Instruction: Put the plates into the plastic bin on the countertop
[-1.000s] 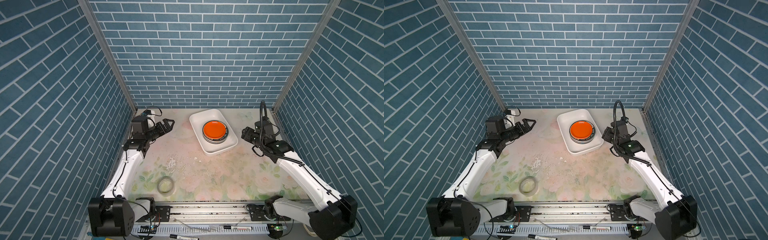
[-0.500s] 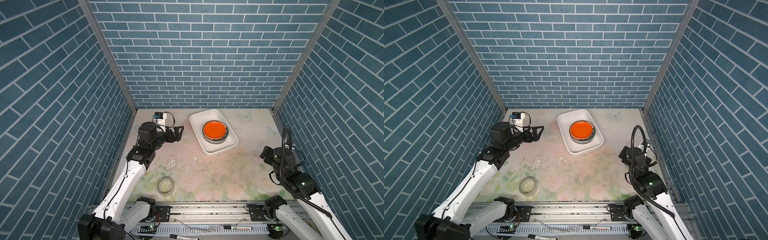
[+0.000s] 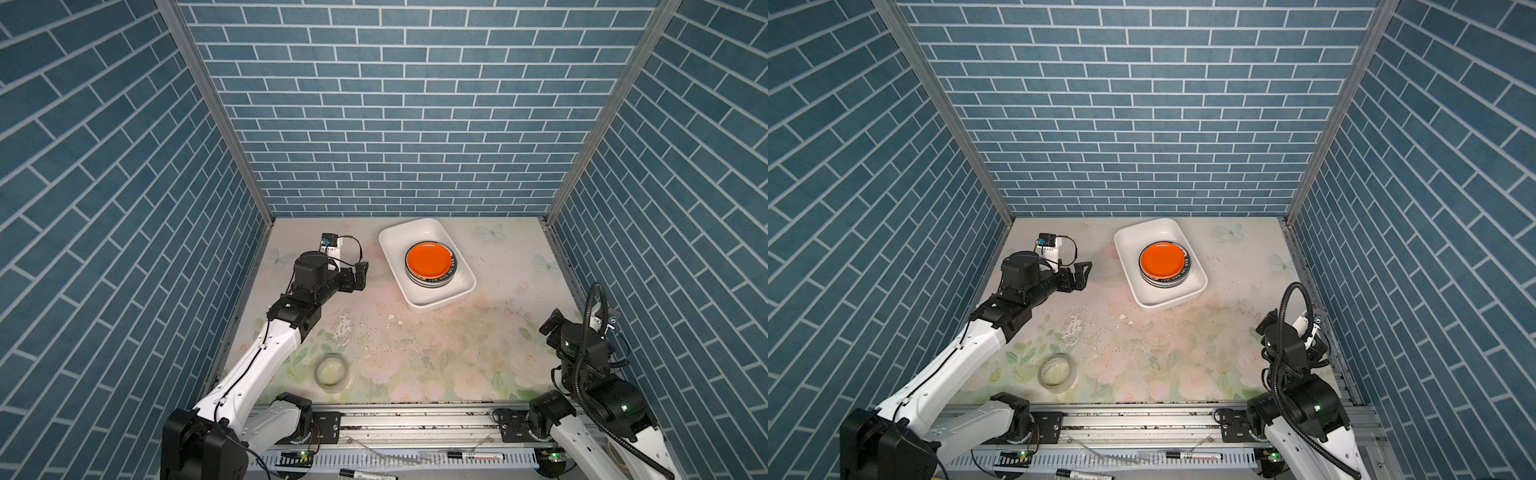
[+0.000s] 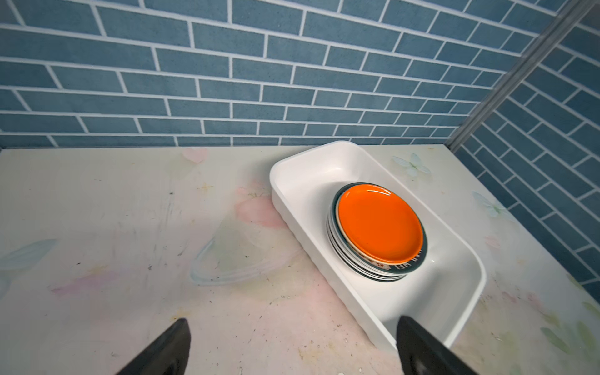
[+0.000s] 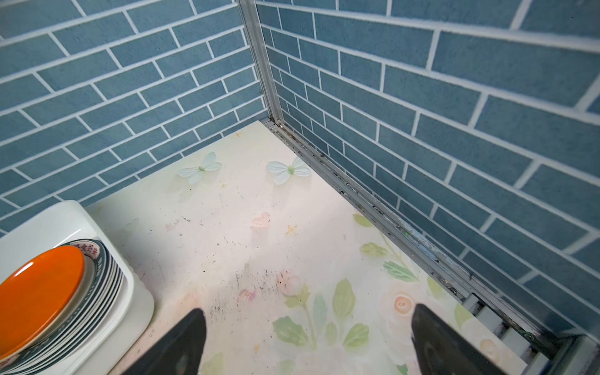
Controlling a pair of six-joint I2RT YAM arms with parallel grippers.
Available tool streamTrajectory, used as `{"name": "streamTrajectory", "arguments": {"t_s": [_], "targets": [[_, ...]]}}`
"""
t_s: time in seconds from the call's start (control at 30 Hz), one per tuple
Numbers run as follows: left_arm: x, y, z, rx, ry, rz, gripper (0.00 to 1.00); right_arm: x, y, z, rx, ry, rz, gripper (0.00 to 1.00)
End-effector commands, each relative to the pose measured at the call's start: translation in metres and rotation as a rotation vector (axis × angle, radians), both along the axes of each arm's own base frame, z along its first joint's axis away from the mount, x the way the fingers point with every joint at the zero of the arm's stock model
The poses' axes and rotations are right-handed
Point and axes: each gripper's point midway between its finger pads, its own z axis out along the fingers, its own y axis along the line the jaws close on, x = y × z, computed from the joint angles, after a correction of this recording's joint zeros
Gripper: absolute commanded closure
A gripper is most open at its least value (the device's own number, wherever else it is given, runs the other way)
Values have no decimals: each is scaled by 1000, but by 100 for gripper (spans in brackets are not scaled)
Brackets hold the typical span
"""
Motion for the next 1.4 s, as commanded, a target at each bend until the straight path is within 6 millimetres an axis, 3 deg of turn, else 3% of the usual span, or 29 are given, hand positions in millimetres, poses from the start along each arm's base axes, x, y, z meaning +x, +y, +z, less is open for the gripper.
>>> {"name": "streamTrajectory", "arguments": {"t_s": [0.0, 0.07, 0.2, 0.3, 0.43, 0.67, 0.77, 0.87, 1.13, 1.27, 1.37], "targets": [[8, 23, 11, 73, -79, 119, 0, 20, 5, -5, -72, 30, -3, 2], [10, 40, 5, 98, -74, 217, 0, 35, 12, -11, -107, 53, 13, 2], [2, 73, -27, 144, -106, 379, 0, 62, 16, -24, -202, 122, 19, 2], [-10, 93, -35, 221, -191, 448, 0, 69, -1, -37, -231, 198, -47, 2], [-22, 114, -46, 282, -243, 510, 0, 77, -16, -58, -133, 197, -67, 2], [-25, 140, -79, 314, -199, 551, 0, 90, -23, -62, -191, 94, -48, 2], [-23, 146, -95, 275, -197, 550, 0, 98, -24, -68, -200, 40, -41, 2], [-18, 147, -109, 282, -178, 533, 0, 112, -13, -77, -216, -19, 43, 2], [12, 136, -112, 312, -185, 453, 0, 146, 6, -98, -233, -35, 165, 2], [16, 134, -113, 326, -215, 436, 0, 166, 13, -98, -236, -53, 214, 2], [18, 139, -124, 316, -226, 454, 1, 178, 16, -101, -232, -25, 261, 2]]}}
